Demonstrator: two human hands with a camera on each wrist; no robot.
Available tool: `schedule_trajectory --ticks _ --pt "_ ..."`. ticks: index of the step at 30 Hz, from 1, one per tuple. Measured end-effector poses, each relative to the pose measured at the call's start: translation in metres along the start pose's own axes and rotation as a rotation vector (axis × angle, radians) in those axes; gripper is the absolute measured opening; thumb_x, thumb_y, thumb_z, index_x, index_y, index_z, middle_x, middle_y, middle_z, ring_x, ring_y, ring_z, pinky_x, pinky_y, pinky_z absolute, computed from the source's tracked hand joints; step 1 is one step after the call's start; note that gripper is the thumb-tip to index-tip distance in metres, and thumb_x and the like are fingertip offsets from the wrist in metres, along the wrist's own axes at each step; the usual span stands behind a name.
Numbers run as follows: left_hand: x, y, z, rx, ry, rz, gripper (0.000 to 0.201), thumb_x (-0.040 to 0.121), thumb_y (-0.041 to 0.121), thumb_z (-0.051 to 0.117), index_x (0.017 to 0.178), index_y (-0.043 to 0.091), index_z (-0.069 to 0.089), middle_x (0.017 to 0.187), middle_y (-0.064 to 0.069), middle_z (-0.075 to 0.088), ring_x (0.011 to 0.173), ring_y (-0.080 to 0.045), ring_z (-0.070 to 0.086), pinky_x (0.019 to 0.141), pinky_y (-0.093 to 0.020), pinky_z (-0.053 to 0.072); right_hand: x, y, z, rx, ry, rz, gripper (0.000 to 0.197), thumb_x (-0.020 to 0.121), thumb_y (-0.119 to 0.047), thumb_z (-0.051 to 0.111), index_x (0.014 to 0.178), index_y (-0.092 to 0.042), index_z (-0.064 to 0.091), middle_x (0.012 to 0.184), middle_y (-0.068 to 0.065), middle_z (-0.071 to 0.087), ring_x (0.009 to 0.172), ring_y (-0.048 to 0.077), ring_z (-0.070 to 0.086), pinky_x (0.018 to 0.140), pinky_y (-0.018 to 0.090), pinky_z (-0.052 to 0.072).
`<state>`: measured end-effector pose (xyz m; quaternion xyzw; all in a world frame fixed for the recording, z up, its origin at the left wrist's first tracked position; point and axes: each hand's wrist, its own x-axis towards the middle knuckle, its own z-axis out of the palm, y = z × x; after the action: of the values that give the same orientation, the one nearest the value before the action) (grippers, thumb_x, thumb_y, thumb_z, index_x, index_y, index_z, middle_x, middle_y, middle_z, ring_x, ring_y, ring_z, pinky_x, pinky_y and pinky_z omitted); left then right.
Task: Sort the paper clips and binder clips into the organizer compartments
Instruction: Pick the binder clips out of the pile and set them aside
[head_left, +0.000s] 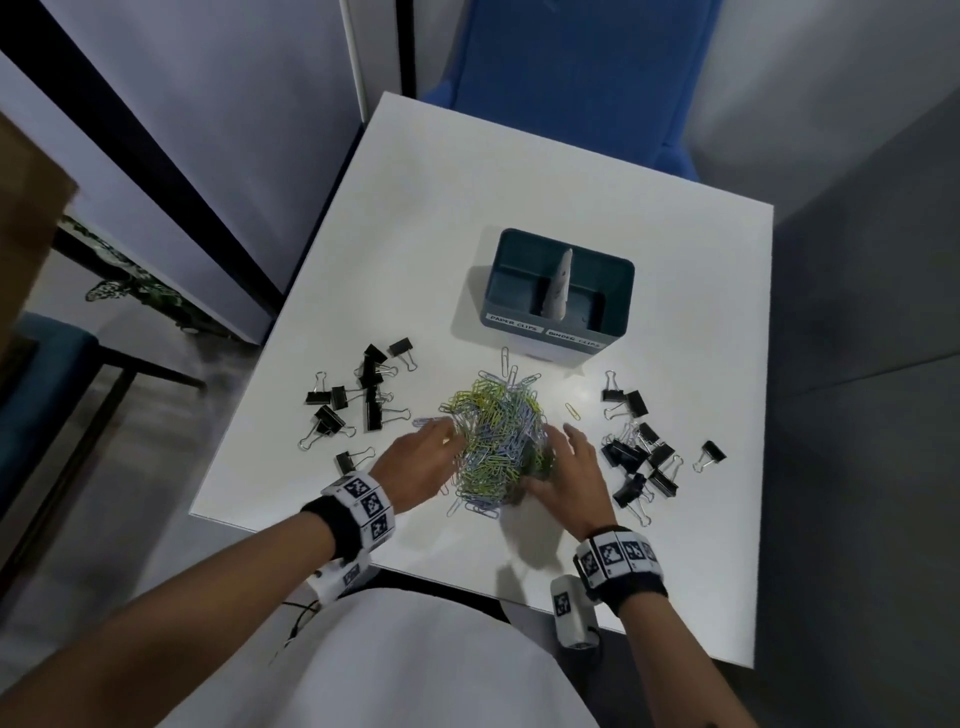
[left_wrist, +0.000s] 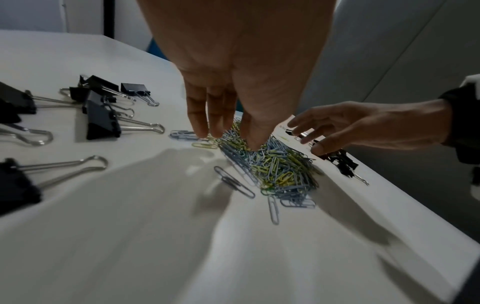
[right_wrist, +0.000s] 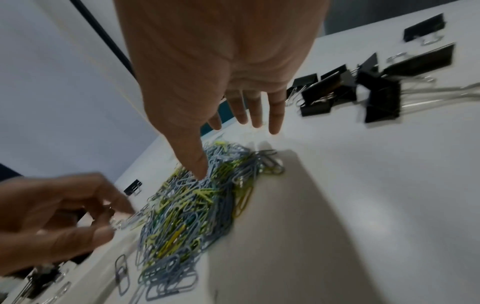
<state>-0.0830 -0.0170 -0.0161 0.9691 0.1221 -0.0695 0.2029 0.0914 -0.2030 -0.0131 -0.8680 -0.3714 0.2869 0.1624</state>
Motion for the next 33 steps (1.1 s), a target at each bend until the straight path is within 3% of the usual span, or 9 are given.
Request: schedule_trajectory --ticks 4,8,18,21,23,25,27,30,33 --pt "-0.011 0.001 0.0 0.064 -0.306 0.045 0.023 0.089 0.038 0.057 0.083 0.016 0.058 0.081 -0.002 0.062 0.071 -0.022 0.059 0.059 -0.031 0.045 -0.022 0.025 -0.002 -0.017 0.018 0.082 0.069 0.073 -0.044 0.078 0.125 -0.018 0.042 0.118 0.005 0.046 0.089 0.02 0.058 0.069 0.027 0.051" --pt "-0.004 0.012 0.01 0.057 -0.514 0.128 0.032 0.083 0.045 0.06 0.066 0.018 0.057 0.064 0.0 0.056 0.059 -0.021 0.049 0.059 -0.028 0.037 -0.024 0.027 0.011 -0.081 -0.154 0.117 0.061 0.067 -0.053 0.079 0.107 -0.025 0.043 0.105 -0.004 0.045 0.088 0.016 0.05 0.07 0.03 0.047" --pt "0.02 0.025 0.014 -0.093 -0.13 0.052 0.024 0.092 0.028 0.047 0.073 0.015 0.054 0.075 0.001 0.056 0.062 -0.019 0.053 0.056 -0.03 0.046 -0.001 -0.003 0.024 0.013 0.09 0.121 0.033 0.083 -0.036 0.068 0.1 -0.017 0.048 0.097 0.004 0.054 0.082 0.022 0.053 0.063 0.03 0.042" --pt "0.025 0.008 0.009 -0.039 0.067 0.132 0.016 0.091 0.028 0.053 0.086 0.014 0.06 0.085 0.0 0.058 0.066 -0.013 0.05 0.049 -0.027 0.047 0.002 -0.001 0.011 0.042 0.239 0.122 0.039 0.086 -0.038 0.065 0.11 -0.011 0.051 0.106 0.007 0.052 0.091 0.02 0.05 0.073 0.031 0.046" --pt "0.039 -0.001 0.004 -0.032 0.097 0.061 0.022 0.091 0.032 0.055 0.102 0.012 0.057 0.1 -0.002 0.056 0.079 -0.012 0.051 0.06 -0.029 0.053 0.013 0.002 0.005 0.045 0.208 0.112 0.054 0.088 -0.047 0.061 0.125 -0.011 0.047 0.129 0.013 0.048 0.115 0.022 0.047 0.094 0.039 0.048" --pt "0.061 -0.006 -0.001 -0.042 0.005 -0.071 0.042 0.093 0.042 0.049 0.123 0.013 0.046 0.127 -0.007 0.048 0.106 -0.018 0.049 0.087 -0.036 0.051 0.027 0.004 0.002 0.057 0.119 0.149 0.073 0.089 -0.059 0.053 0.141 -0.012 0.035 0.153 0.015 0.03 0.141 0.029 0.029 0.112 0.045 0.031" --pt "0.085 -0.007 -0.005 -0.037 -0.093 -0.153 0.063 0.094 0.05 0.044 0.141 0.011 0.03 0.152 -0.009 0.026 0.136 -0.025 0.031 0.108 -0.046 0.036 0.041 0.004 0.005 0.098 0.038 0.176 0.084 0.087 -0.069 0.045 0.148 -0.015 0.026 0.16 0.01 0.016 0.147 0.026 0.015 0.116 0.046 0.02" --pt "0.115 -0.001 -0.005 -0.096 -0.188 -0.226 0.078 0.094 0.057 0.039 0.151 0.012 0.01 0.161 -0.005 -0.002 0.147 -0.022 0.004 0.114 -0.049 0.021 0.046 -0.001 0.014 0.154 -0.047 0.111 0.085 0.083 -0.08 0.037 0.146 -0.023 0.028 0.16 0.004 0.017 0.146 0.021 0.018 0.117 0.05 0.021" --pt "0.132 0.004 0.001 -0.129 -0.249 -0.264 0.08 0.093 0.061 0.032 0.152 0.015 0.003 0.16 -0.003 -0.01 0.147 -0.02 -0.003 0.117 -0.05 0.013 0.033 -0.007 0.02 0.115 -0.131 0.055 0.088 0.087 -0.075 0.035 0.154 -0.026 0.01 0.161 -0.003 0.003 0.148 0.014 0.005 0.118 0.042 0.013"
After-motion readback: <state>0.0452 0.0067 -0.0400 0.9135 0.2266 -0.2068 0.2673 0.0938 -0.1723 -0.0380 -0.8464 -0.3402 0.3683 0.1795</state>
